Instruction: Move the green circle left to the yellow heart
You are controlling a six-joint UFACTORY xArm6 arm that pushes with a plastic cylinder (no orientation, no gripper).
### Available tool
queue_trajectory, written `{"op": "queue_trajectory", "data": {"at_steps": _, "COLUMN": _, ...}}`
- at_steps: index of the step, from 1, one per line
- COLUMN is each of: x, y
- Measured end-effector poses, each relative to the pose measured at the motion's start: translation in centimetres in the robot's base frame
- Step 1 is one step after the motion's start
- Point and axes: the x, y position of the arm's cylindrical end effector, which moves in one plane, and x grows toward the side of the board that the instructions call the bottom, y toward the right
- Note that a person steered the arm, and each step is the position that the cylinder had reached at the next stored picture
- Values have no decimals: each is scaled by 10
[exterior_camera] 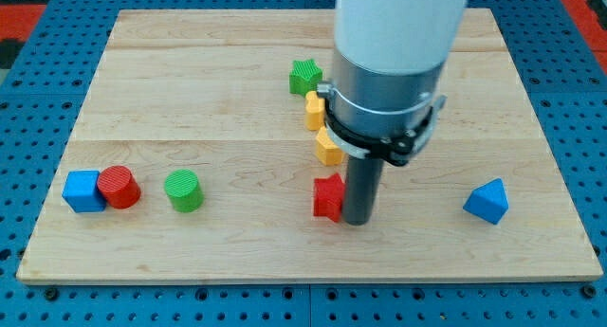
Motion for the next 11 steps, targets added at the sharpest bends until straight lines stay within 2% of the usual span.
{"op": "queue_trajectory", "data": {"at_steps": 1, "x": 16, "y": 12}}
{"op": "queue_trajectory", "data": {"at_steps": 2, "x": 73, "y": -32}}
{"op": "queue_trajectory", "data": {"at_steps": 3, "x": 61, "y": -113}}
{"op": "queue_trajectory", "data": {"at_steps": 4, "x": 20, "y": -154}}
{"op": "queue_trajectory", "data": {"at_steps": 5, "x": 32, "y": -171}}
{"op": "queue_trajectory", "data": {"at_steps": 6, "x": -3, "y": -196}}
{"op": "queue_trajectory", "data": {"at_steps": 8, "x": -74, "y": -183}}
{"op": "queue_trajectory", "data": {"at_steps": 10, "x": -130, "y": -137}}
{"op": "queue_trajectory", "data": {"at_steps": 11, "x": -112, "y": -120}}
